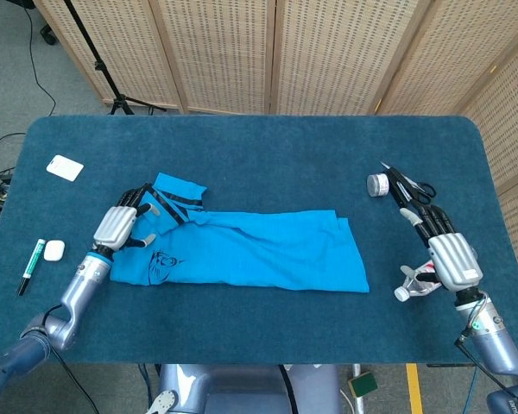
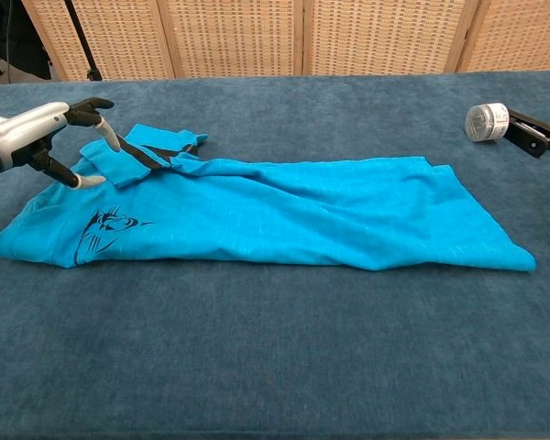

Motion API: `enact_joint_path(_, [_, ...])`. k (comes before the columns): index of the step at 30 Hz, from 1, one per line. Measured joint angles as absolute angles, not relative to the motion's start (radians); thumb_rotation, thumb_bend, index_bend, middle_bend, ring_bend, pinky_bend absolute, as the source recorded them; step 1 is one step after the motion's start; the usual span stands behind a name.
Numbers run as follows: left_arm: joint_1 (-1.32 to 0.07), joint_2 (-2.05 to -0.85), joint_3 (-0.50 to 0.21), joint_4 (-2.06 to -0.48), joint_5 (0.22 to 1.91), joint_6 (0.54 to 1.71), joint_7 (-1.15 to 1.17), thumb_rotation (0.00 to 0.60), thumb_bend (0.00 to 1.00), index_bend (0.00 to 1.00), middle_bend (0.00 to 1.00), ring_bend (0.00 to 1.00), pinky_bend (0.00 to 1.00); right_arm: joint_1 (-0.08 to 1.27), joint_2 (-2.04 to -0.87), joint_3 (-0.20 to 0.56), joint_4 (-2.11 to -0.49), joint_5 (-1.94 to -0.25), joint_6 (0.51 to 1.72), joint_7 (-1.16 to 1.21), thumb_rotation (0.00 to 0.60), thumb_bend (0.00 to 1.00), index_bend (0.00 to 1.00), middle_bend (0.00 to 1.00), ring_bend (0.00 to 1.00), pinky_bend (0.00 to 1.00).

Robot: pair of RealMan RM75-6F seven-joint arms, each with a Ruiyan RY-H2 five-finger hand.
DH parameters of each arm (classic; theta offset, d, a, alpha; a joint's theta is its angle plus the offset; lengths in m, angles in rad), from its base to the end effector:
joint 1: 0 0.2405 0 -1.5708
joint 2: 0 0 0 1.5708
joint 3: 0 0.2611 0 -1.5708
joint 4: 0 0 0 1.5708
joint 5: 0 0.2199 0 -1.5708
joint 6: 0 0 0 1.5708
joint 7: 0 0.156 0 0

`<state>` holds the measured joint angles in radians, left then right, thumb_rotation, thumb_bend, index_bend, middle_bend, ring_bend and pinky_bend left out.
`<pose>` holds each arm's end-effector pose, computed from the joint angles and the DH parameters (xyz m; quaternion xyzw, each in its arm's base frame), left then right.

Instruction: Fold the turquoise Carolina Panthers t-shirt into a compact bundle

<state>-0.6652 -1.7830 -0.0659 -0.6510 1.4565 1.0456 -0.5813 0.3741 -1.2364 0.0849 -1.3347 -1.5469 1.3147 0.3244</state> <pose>-0.2746 0.3996 -0.0220 -0.6534 -0.4512 -0.4475 0.4113 -0.2959 -0.3006 0.1227 0.6426 -0.3850 0.4675 0.4693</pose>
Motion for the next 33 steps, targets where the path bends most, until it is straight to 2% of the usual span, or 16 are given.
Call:
enact_joint_path(14, [-0.66, -1.889, -0.063, -0.51, 1.474, 1.059, -0.613, 0.6, 0.27, 0.43, 0.0, 0.0, 0.0, 0.373, -1.231, 0.085, -1.335, -1.549, 1.317, 0.338, 0.6, 0.13, 0.03, 0.0, 0.0, 0.0])
enact_joint_path(33, [-0.683, -1.941, -0.076, -0.433, 1.468, 1.021, -0.635, 0.6, 0.33, 0.45, 0.0, 0.0, 0.0, 0.372, -1.229, 0.086, -1.332, -1.549, 1.318, 0.345, 0.6, 0.13, 0.03, 0.0, 0.0, 0.0])
